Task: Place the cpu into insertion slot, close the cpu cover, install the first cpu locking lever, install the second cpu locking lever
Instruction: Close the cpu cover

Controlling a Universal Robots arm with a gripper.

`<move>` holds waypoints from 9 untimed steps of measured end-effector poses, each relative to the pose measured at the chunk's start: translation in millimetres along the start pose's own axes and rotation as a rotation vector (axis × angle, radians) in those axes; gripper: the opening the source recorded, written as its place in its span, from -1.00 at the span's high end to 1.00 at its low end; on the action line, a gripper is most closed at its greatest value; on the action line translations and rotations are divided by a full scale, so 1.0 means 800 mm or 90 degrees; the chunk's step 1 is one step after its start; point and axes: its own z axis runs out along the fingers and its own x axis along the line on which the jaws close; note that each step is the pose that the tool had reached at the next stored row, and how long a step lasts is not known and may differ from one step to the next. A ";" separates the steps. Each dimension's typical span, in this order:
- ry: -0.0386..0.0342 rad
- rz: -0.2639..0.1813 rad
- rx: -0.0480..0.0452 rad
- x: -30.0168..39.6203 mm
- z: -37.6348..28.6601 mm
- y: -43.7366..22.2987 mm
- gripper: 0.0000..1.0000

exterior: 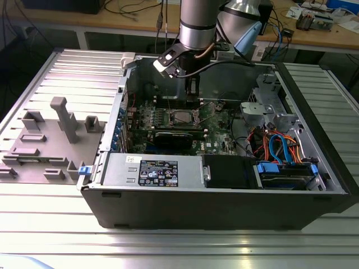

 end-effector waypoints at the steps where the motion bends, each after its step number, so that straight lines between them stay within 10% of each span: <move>1: 0.0000 0.000 0.0000 0.0000 0.0000 0.0003 0.79; 9: 0.0000 0.000 0.0000 0.0000 0.0001 0.0012 0.79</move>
